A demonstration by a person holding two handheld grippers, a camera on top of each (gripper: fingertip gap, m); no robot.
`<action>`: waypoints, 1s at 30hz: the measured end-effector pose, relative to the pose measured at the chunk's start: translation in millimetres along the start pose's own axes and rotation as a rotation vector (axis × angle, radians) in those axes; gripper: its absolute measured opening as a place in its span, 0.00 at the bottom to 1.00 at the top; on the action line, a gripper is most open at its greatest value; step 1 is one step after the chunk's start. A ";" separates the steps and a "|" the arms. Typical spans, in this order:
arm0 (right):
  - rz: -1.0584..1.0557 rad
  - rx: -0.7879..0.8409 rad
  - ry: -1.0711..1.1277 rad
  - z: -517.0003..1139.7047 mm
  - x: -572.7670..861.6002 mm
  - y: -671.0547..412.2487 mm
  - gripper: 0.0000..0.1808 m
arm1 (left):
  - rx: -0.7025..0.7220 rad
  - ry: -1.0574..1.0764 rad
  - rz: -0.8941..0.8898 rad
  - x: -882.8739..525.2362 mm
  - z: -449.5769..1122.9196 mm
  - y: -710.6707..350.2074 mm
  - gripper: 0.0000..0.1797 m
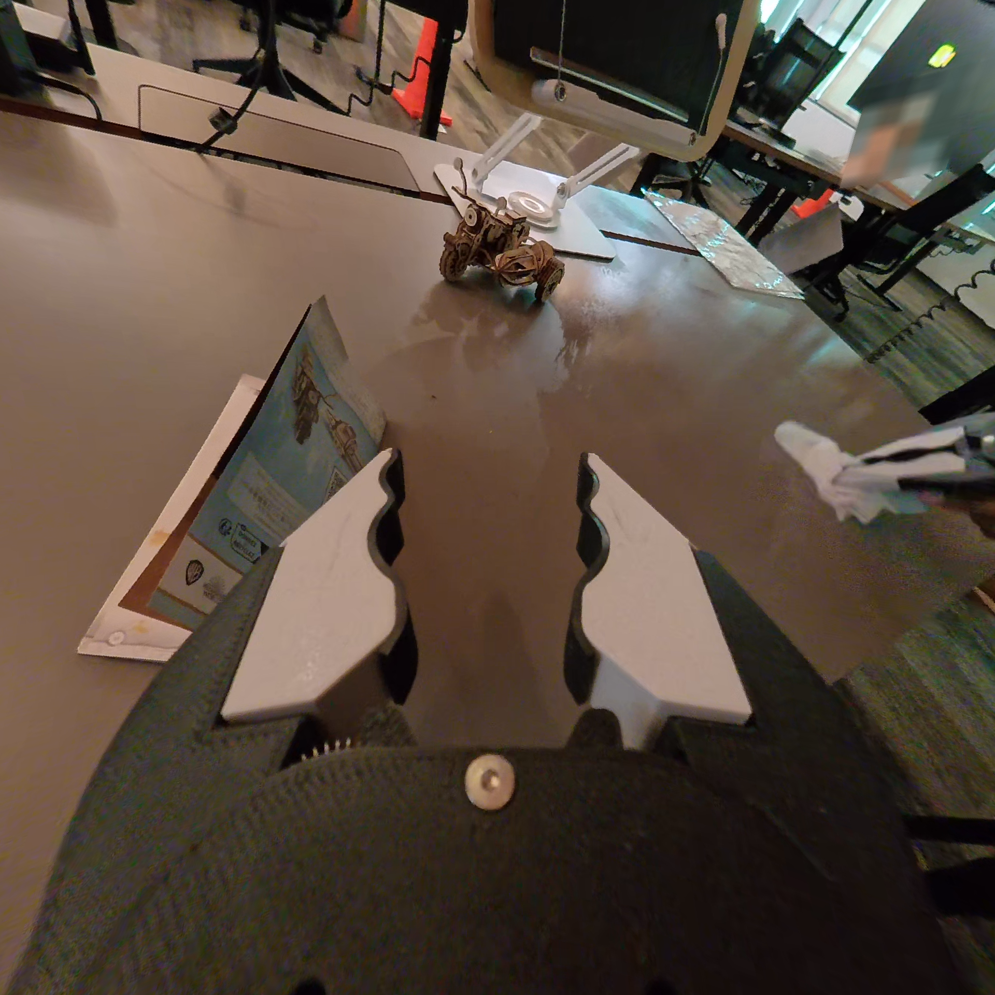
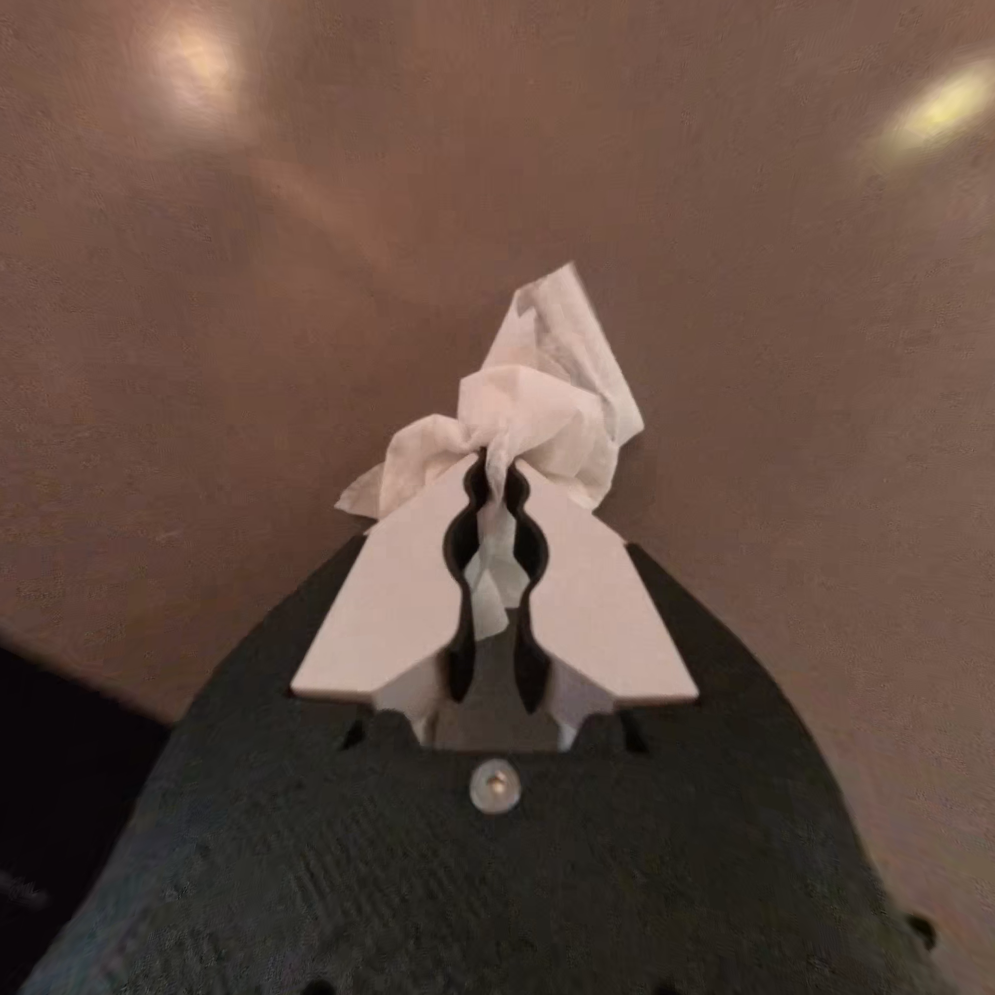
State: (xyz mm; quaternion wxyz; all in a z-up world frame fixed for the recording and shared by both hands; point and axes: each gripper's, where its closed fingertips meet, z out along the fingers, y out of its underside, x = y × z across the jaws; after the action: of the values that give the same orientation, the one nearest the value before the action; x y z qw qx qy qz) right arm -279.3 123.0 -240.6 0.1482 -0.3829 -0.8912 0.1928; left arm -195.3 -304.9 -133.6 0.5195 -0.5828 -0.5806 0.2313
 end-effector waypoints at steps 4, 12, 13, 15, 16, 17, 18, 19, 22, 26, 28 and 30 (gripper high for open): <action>-0.138 -0.029 -0.151 -13.6 -66.6 10.3 0.03 | -0.019 0.008 0.010 0.8 -1.6 3.6 0.34; 0.069 -0.003 0.037 7.5 18.3 -10.4 0.03 | -0.008 0.008 -0.011 -2.5 -6.2 3.1 0.34; -0.012 -0.020 0.011 3.3 -2.1 -7.3 0.03 | -0.008 0.013 -0.004 -1.4 -6.4 3.0 0.34; -0.121 -0.048 -0.183 -12.9 -73.0 7.0 0.03 | -0.022 0.017 0.016 0.7 -5.4 5.2 0.34; -0.177 -0.066 -0.235 -20.9 -97.4 15.9 0.03 | -0.030 0.016 0.026 1.5 -4.6 6.7 0.34; -0.254 -0.070 -0.225 -24.2 -103.8 20.4 0.03 | -0.035 0.014 0.035 2.0 -4.3 7.7 0.34; -0.280 -0.064 -0.208 -23.0 -98.6 18.6 0.03 | -0.035 0.011 0.041 2.3 -4.2 7.8 0.34; -0.224 -0.055 -0.160 -17.1 -79.9 11.6 0.03 | -0.034 0.008 0.042 2.1 -4.2 7.7 0.34; -0.001 -0.015 0.015 4.0 -3.8 -10.8 0.03 | -0.030 0.011 0.030 1.5 -5.0 6.9 0.34; -0.134 -0.018 -0.146 -8.2 -77.8 -4.5 0.03 | -0.027 0.020 0.023 1.8 -5.5 6.4 0.34; -0.290 -0.028 -0.129 -18.9 -91.3 12.8 0.03 | -0.035 0.015 0.029 1.7 -4.3 7.7 0.34; -0.126 -0.026 -0.033 -17.5 -43.9 21.7 0.03 | -0.036 0.007 0.036 1.5 -3.7 7.9 0.34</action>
State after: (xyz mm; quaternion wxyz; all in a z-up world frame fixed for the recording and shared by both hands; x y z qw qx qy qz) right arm -229.5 108.3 -240.2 0.1401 -0.3247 -0.9183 0.1779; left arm -188.3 -303.1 -138.7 0.5069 -0.6031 -0.5721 0.2281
